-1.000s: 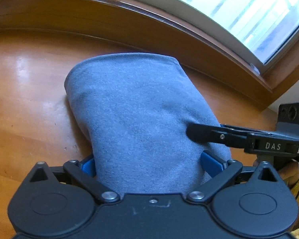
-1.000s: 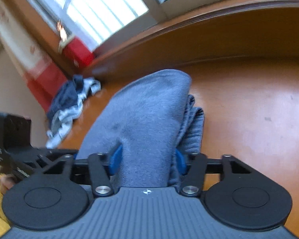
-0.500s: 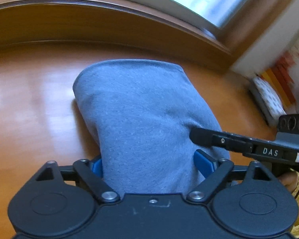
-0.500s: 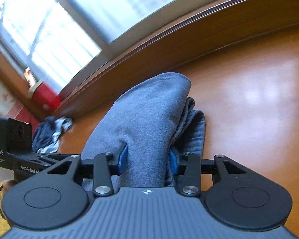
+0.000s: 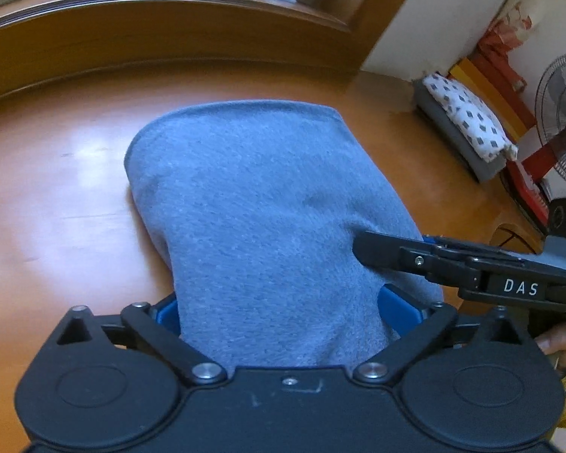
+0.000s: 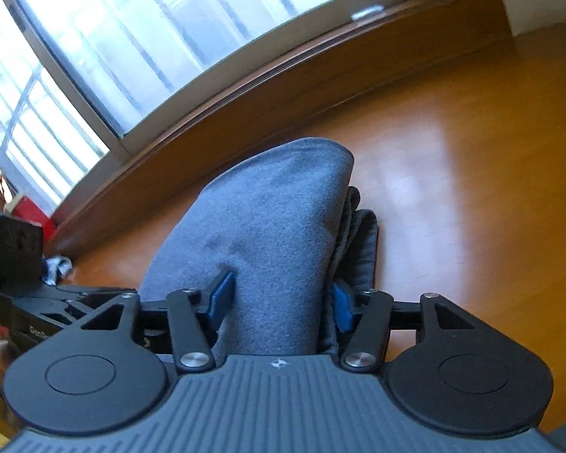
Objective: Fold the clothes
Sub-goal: 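Grasp the grey bundle end with both grippers and lift it, then carry the grey bundle with both grippers toward the white patterned cushion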
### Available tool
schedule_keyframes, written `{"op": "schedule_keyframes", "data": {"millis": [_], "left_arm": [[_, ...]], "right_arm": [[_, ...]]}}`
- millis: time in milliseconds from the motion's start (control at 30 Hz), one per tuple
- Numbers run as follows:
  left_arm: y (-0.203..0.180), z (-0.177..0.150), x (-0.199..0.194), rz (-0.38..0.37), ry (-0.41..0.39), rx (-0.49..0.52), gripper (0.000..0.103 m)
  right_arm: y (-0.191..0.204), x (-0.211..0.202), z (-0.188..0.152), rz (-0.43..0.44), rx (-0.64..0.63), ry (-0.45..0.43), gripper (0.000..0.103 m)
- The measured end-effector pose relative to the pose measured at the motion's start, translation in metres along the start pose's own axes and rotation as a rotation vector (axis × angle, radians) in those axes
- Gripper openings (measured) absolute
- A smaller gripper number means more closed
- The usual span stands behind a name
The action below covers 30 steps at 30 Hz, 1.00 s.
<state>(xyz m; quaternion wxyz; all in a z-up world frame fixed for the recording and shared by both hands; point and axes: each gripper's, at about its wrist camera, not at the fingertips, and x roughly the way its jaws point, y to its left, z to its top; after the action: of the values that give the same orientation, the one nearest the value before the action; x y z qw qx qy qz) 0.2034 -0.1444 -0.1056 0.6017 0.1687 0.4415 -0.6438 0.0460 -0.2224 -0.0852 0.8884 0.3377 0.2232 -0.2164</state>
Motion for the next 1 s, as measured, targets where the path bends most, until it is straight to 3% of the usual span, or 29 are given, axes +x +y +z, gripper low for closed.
{"op": "schedule_keyframes", "data": {"millis": [367,533,700,800,1000], "left_arm": [[-0.075,0.017,0.053,0.012,0.008,0.001,0.103],[-0.084,0.032,0.068,-0.003,0.033,0.031,0.103],[-0.082,0.042,0.075,-0.040,0.018,0.080,0.102],[-0.077,0.048,0.073,-0.057,0.007,0.087,0.095],[-0.072,0.062,0.065,-0.080,0.002,0.091,0.088]], "right_arm": [[-0.081,-0.042,0.023,-0.034,-0.008,-0.001,0.059],[-0.105,-0.041,0.032,-0.039,0.119,0.053,0.070],[-0.103,-0.034,0.031,-0.018,0.120,0.048,0.074],[-0.101,-0.033,0.029,-0.018,0.123,0.012,0.058],[-0.095,-0.035,0.030,-0.013,0.142,-0.056,0.046]]}}
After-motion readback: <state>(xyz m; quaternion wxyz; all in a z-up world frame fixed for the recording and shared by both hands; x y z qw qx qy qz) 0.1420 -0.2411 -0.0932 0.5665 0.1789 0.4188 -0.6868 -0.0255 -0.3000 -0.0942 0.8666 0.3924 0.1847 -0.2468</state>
